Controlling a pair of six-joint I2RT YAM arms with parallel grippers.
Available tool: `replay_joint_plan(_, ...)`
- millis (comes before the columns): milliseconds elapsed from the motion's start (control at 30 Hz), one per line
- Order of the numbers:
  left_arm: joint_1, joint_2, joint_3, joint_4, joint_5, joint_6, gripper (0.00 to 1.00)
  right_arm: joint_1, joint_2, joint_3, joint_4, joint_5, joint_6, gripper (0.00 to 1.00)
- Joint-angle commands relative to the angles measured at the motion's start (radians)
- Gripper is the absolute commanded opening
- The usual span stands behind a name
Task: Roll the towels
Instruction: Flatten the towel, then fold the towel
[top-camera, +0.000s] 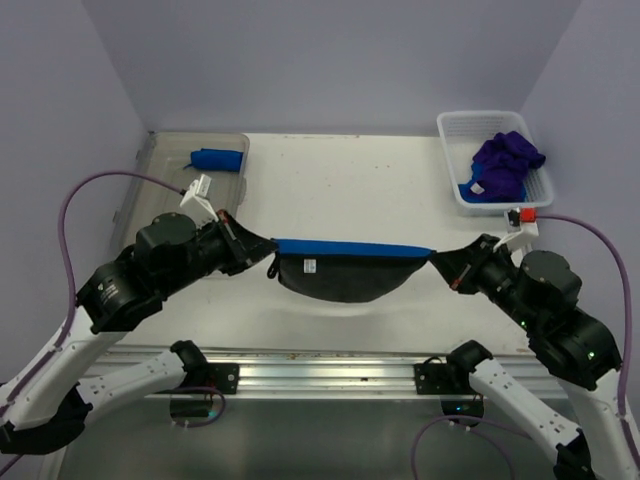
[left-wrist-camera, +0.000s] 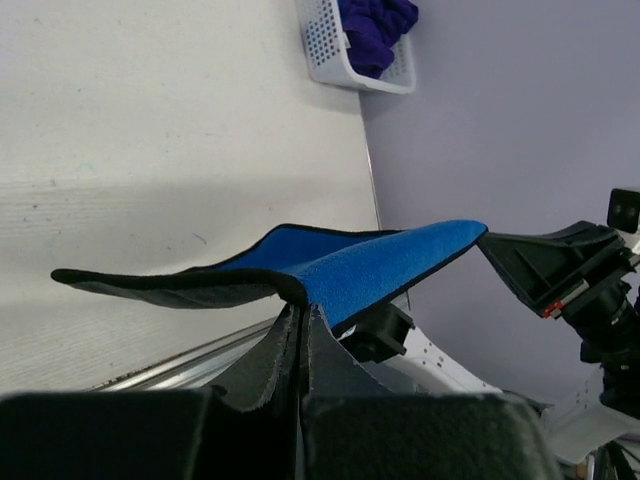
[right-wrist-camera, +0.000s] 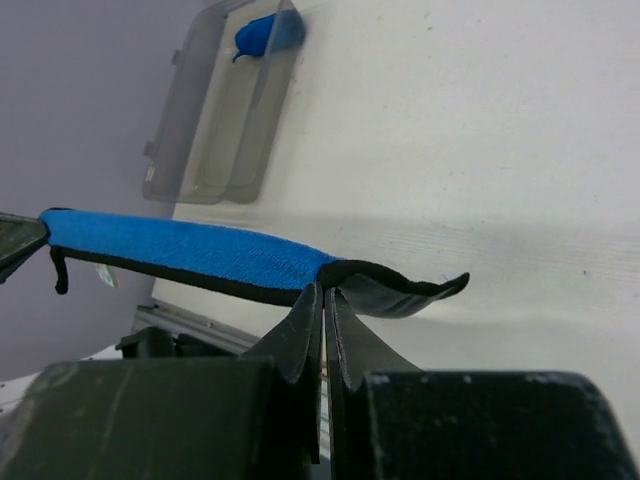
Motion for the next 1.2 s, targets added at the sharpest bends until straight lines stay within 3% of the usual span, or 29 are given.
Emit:
replay_joint_plan(0, 0.004, 0.108, -0.009, -0.034, -0.098, -0.071, 0.0, -0.005, 0.057, -0.058, -0.052, 0.125, 0.019, 0.0)
replay_joint_plan(100, 0.022, 0.244, 0.032, -0.02, -0.133, -0.031, 0.0, -0.005, 0.189, -0.093, 0.052, 0.177, -0.025, 0.0)
replay_joint_plan(200, 0.204, 0.336, 0.007, 0.086, -0.003, 0.052, 0.0, -0.005, 0.404, -0.078, 0.136, 0.224, -0.1, 0.0)
replay_joint_plan(233, 0.29, 0.411, 0.006, 0.142, 0.043, 0.096, 0.0, -0.012, 0.474, -0.052, 0.2, 0.254, -0.135, 0.0)
replay_joint_plan(333, 0.405, 0.624, 0.068, 0.199, 0.114, 0.185, 0.0, -0.063, 0.724, 0.018, 0.328, 0.236, -0.192, 0.0)
replay_joint_plan(500, 0.492, 0.989, 0.264, 0.219, 0.177, 0.26, 0.0, -0.153, 1.083, 0.201, 0.425, 0.198, -0.231, 0.0)
replay_joint_plan(633, 0.536, 1.149, 0.373, 0.239, 0.248, 0.28, 0.0, -0.205, 1.274, 0.344, 0.424, 0.17, -0.272, 0.0)
replay_joint_plan(733, 0.547, 1.183, 0.402, 0.236, 0.266, 0.299, 0.0, -0.213, 1.315, 0.381, 0.4, 0.142, -0.286, 0.0)
replay_joint_plan(833, 0.547, 1.133, 0.321, 0.273, 0.279, 0.328, 0.0, -0.213, 1.242, 0.272, 0.429, 0.101, -0.278, 0.0)
replay_joint_plan(967, 0.541, 1.015, 0.116, 0.348, 0.329, 0.33, 0.0, -0.213, 1.118, 0.038, 0.482, 0.055, -0.24, 0.0)
replay_joint_plan(1167, 0.483, 0.883, -0.133, 0.399, 0.317, 0.32, 0.0, -0.213, 0.993, -0.147, 0.52, 0.007, -0.202, 0.0)
